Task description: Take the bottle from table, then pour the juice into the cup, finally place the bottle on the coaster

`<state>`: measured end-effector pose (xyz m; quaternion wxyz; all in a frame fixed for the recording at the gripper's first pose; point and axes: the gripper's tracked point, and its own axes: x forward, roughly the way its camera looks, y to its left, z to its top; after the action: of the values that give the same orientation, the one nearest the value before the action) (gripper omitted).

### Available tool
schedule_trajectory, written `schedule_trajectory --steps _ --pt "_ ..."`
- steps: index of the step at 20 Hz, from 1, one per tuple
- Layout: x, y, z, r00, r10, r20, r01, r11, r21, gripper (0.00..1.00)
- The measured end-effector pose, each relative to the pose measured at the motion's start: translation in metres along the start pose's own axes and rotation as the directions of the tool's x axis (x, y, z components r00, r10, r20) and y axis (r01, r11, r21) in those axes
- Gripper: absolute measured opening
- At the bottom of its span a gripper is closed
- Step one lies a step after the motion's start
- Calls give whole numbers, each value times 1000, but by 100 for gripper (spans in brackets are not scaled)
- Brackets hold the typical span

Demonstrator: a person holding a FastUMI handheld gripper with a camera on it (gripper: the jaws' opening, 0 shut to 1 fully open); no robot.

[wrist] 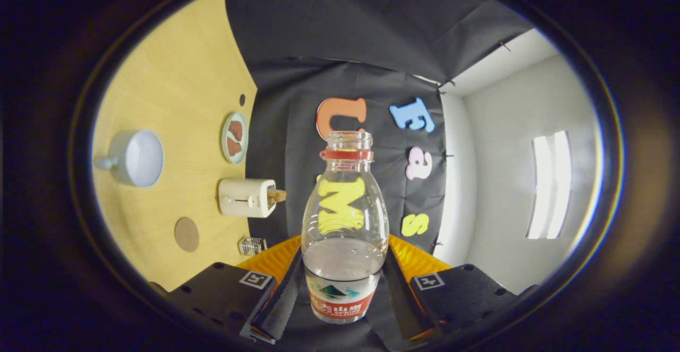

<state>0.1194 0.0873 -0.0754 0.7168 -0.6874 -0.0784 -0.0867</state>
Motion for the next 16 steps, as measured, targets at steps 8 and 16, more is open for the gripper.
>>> schedule_trajectory --steps 8,16 --pt "18 36 -25 993 105 -56 -74 915 396 82" --pt "39 61 -48 980 194 -43 -92 630 771 82"
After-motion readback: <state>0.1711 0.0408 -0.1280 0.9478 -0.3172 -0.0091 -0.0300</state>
